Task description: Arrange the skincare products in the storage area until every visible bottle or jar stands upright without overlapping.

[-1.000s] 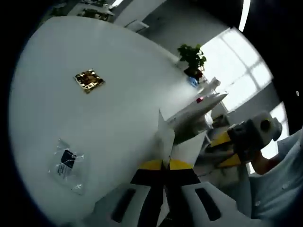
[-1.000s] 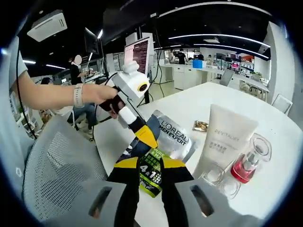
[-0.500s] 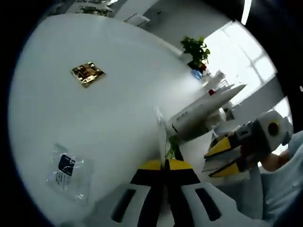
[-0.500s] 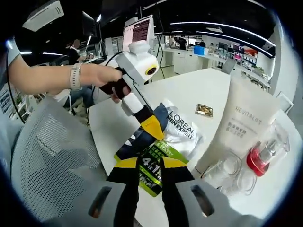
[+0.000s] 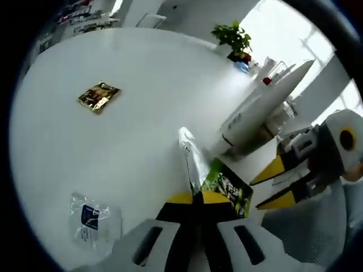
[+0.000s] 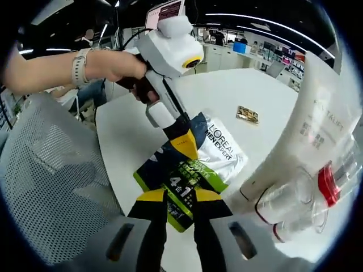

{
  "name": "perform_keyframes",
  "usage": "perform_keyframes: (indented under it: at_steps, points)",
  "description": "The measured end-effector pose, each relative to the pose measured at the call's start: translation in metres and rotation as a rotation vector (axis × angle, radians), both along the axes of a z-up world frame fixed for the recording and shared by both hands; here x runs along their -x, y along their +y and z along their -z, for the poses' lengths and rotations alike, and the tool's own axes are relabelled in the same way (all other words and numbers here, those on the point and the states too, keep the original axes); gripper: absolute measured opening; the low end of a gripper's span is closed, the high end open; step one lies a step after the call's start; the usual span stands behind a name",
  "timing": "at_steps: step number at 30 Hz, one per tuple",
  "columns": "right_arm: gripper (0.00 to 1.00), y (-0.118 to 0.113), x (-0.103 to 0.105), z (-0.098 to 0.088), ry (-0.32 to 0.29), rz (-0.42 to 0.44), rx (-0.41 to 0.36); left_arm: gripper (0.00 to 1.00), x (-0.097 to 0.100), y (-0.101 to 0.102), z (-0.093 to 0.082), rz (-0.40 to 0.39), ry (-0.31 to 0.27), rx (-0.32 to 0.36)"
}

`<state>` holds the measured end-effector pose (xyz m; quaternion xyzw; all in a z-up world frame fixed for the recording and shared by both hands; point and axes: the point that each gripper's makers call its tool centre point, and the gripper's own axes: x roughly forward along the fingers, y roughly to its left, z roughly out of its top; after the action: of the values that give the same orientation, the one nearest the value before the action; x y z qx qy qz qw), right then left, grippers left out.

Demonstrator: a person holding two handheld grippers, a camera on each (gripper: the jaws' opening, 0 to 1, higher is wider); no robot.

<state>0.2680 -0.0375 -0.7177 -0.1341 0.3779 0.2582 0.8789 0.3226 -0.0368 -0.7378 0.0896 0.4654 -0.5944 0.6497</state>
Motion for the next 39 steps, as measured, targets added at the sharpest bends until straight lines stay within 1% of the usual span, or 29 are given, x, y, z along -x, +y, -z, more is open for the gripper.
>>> perform_keyframes:
  at_steps: [1, 3, 5, 7, 8, 9, 10, 11, 12, 13, 16, 17, 20, 22, 26, 27, 30, 34, 36, 39]
  points:
    - [0.17, 0.0, 0.001, 0.002, 0.012, -0.003, 0.01, 0.0, 0.0, -0.001, 0.0, -0.004, -0.003, 0.003]
    - [0.17, -0.002, 0.0, 0.006, 0.015, 0.005, 0.019, 0.0, -0.002, -0.003, 0.0, -0.005, -0.024, 0.01]
    - [0.17, -0.006, -0.001, 0.012, 0.026, 0.009, 0.038, 0.0, -0.003, -0.004, 0.002, 0.027, -0.062, 0.004]
    - [0.17, -0.007, 0.0, 0.017, 0.039, 0.002, 0.055, 0.0, -0.003, -0.004, 0.004, 0.047, -0.082, -0.002]
    - [0.18, -0.009, 0.0, 0.02, 0.046, -0.008, 0.08, 0.0, -0.003, -0.005, 0.004, 0.048, -0.084, -0.003]
    - [0.18, -0.011, -0.001, 0.021, 0.044, -0.013, 0.102, 0.0, -0.004, -0.005, 0.003, 0.061, -0.097, -0.002]
    - [0.18, -0.012, 0.001, 0.024, 0.061, -0.014, 0.113, 0.0, -0.004, -0.006, 0.003, 0.074, -0.109, 0.001]
    - [0.18, -0.012, 0.001, 0.025, 0.059, -0.013, 0.107, 0.0, -0.003, -0.007, 0.002, 0.1, -0.124, 0.011]
    - [0.19, -0.012, 0.002, 0.026, 0.067, -0.014, 0.105, 0.0, -0.001, -0.007, 0.002, 0.117, -0.128, 0.013]
    - [0.19, -0.012, 0.003, 0.027, 0.079, -0.011, 0.1, 0.0, -0.001, -0.008, 0.003, 0.115, -0.127, 0.008]
    - [0.2, -0.014, 0.006, 0.031, 0.087, -0.02, 0.114, 0.0, -0.002, -0.008, 0.005, 0.117, -0.139, 0.002]
    - [0.2, -0.014, 0.006, 0.03, 0.09, -0.014, 0.104, 0.0, -0.003, -0.008, 0.005, 0.116, -0.143, 0.003]
    - [0.2, -0.015, 0.006, 0.031, 0.095, -0.013, 0.105, 0.0, -0.005, -0.007, 0.005, 0.141, -0.18, 0.013]
    - [0.21, -0.015, 0.006, 0.032, 0.095, -0.017, 0.106, 0.02, -0.007, -0.007, 0.004, 0.157, -0.206, 0.022]
    - [0.22, -0.017, 0.006, 0.032, 0.102, -0.006, 0.093, 0.08, -0.011, -0.005, 0.005, 0.17, -0.235, 0.021]
    - [0.22, -0.017, 0.006, 0.032, 0.104, -0.003, 0.091, 0.1, -0.016, -0.004, 0.005, 0.176, -0.264, 0.016]
    - [0.22, -0.017, 0.007, 0.032, 0.104, -0.004, 0.091, 0.14, -0.02, 0.0, 0.004, 0.172, -0.268, 0.011]
    - [0.23, -0.017, 0.007, 0.032, 0.11, 0.0, 0.091, 0.2, -0.027, 0.005, 0.003, 0.169, -0.29, 0.003]
    - [0.24, -0.017, 0.007, 0.033, 0.112, 0.002, 0.087, 0.21, -0.033, 0.008, 0.001, 0.15, -0.29, 0.002]
    - [0.25, -0.018, 0.008, 0.033, 0.116, 0.005, 0.08, 0.21, -0.048, 0.013, -0.005, 0.109, -0.335, 0.003]
